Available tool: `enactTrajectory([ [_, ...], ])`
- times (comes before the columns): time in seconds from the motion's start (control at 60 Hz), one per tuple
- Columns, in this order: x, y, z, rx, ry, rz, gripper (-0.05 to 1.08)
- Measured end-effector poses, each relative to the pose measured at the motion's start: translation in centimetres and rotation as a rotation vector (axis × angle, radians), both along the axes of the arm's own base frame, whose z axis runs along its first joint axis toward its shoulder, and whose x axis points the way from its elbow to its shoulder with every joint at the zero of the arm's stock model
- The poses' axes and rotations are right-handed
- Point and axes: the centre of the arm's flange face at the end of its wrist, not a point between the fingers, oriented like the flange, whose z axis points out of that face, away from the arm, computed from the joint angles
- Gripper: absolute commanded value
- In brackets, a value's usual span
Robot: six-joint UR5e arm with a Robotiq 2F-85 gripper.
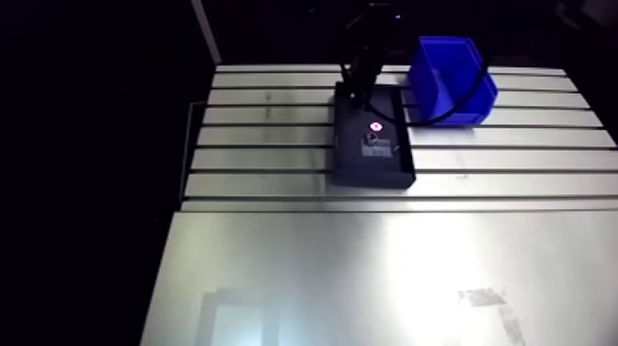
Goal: Pick up the M10 bolt from the tray and put it into the blue bin.
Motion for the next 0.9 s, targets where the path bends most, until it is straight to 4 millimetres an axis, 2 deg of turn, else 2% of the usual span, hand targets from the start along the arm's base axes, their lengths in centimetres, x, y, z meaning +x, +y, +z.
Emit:
enactTrajectory([
  [0.9, 0.09, 0.04, -0.23, 0.001, 0.0, -0.001, 0.75],
])
